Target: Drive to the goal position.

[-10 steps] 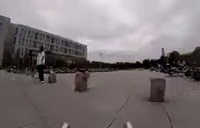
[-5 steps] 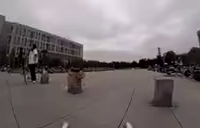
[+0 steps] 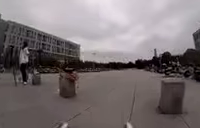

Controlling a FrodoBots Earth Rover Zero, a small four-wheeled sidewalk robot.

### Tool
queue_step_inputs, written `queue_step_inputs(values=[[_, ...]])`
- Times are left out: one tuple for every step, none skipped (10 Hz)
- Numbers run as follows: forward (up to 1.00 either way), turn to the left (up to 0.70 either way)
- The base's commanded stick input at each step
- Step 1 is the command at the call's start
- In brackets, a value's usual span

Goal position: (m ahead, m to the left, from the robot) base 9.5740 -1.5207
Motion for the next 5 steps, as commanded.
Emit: queue_step_inputs(values=[[0.70, -0.14], [0.70, -0.14], [0.70, -0.14], [0.70, -0.14], [0.70, -0.14]])
